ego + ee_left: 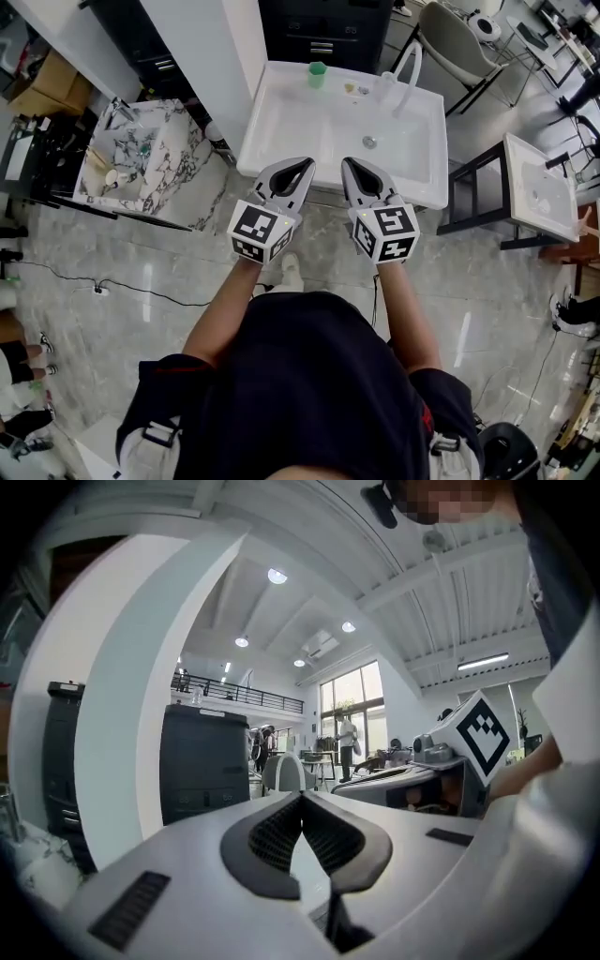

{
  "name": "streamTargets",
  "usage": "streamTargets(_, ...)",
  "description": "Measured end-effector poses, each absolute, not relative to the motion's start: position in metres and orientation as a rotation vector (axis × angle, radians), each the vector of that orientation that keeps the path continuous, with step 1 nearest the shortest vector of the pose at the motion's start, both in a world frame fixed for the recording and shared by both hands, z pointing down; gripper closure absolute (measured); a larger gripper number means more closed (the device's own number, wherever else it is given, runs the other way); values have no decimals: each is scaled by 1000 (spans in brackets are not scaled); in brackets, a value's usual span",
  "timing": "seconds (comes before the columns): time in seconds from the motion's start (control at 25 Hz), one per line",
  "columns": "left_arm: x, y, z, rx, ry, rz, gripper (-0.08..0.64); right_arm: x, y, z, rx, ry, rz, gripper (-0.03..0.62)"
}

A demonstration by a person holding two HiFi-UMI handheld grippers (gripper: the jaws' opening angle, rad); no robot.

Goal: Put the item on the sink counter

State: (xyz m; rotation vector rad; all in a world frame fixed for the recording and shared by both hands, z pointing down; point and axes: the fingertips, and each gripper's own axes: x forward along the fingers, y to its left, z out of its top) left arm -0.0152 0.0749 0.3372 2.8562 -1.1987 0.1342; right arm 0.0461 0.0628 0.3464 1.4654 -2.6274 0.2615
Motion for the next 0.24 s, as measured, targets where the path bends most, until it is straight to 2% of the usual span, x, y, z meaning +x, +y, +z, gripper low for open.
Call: streamTargets(0.24, -16, 74, 337, 2850, -1198, 136, 546, 45, 63, 347, 1461, -2630, 268, 558)
